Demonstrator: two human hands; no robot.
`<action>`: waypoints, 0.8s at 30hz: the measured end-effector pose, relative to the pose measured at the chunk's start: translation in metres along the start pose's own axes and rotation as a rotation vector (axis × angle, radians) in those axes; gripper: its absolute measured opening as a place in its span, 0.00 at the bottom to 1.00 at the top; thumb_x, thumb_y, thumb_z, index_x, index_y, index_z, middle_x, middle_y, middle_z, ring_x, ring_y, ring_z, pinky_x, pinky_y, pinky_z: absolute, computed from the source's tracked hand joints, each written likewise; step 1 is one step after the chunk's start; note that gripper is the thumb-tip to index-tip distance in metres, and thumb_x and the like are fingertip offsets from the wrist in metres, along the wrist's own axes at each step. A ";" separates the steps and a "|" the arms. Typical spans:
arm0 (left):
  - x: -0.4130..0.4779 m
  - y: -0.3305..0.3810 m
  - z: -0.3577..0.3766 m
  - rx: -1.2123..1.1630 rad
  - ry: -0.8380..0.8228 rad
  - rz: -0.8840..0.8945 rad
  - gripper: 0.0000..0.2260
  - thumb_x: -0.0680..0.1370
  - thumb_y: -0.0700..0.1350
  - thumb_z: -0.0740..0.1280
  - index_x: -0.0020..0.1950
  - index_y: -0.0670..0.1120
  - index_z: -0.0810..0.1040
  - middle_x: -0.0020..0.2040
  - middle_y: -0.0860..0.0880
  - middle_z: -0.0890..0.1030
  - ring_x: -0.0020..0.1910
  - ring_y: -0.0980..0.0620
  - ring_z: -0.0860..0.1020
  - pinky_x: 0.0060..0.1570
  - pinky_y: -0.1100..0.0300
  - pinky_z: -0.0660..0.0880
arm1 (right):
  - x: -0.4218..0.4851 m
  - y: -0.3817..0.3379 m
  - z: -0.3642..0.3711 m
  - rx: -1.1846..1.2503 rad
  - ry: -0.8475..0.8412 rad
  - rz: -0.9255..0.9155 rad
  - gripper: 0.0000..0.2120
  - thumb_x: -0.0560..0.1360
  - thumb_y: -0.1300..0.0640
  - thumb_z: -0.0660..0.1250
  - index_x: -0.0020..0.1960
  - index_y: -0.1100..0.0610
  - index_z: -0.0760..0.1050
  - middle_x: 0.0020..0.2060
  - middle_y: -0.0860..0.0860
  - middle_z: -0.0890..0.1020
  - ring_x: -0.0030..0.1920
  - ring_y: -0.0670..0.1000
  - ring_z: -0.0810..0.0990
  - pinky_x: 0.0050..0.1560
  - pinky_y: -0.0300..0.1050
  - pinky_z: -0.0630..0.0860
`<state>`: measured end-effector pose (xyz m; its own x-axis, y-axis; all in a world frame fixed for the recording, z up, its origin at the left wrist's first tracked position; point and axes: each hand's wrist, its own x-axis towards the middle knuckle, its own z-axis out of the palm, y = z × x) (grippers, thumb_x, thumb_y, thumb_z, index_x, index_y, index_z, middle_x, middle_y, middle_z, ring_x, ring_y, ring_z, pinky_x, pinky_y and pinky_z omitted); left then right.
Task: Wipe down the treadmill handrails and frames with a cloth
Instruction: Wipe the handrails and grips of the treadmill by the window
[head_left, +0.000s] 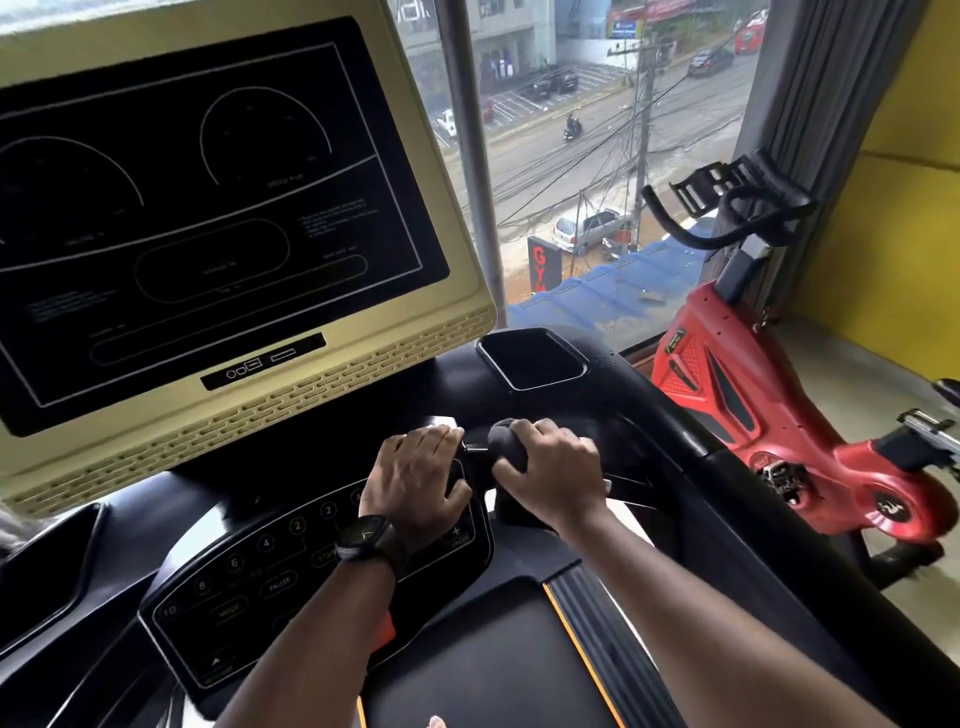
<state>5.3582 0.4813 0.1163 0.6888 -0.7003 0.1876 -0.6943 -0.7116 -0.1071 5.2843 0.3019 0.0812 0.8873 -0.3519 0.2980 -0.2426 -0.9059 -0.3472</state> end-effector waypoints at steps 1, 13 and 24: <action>0.000 0.000 0.000 0.004 -0.002 0.001 0.29 0.72 0.58 0.57 0.70 0.49 0.72 0.67 0.52 0.76 0.66 0.52 0.73 0.64 0.52 0.69 | 0.008 0.002 -0.007 0.063 -0.084 0.041 0.20 0.71 0.36 0.58 0.50 0.48 0.78 0.45 0.53 0.83 0.47 0.61 0.82 0.46 0.52 0.73; -0.001 0.000 -0.003 -0.010 -0.019 0.008 0.29 0.72 0.58 0.57 0.71 0.49 0.72 0.68 0.52 0.76 0.66 0.51 0.73 0.64 0.51 0.69 | -0.010 0.057 -0.009 0.000 -0.149 -0.075 0.42 0.61 0.24 0.62 0.71 0.42 0.68 0.62 0.46 0.77 0.54 0.58 0.82 0.49 0.54 0.81; 0.000 0.001 -0.007 -0.087 -0.067 -0.037 0.28 0.73 0.57 0.53 0.71 0.51 0.72 0.71 0.54 0.73 0.68 0.54 0.71 0.65 0.51 0.65 | -0.036 0.088 -0.009 0.181 -0.009 -0.129 0.36 0.59 0.43 0.70 0.68 0.45 0.71 0.60 0.51 0.79 0.52 0.59 0.83 0.50 0.55 0.81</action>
<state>5.3559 0.4807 0.1233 0.7249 -0.6775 0.1241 -0.6813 -0.7319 -0.0159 5.2272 0.2329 0.0477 0.9103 -0.2329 0.3423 -0.0531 -0.8857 -0.4613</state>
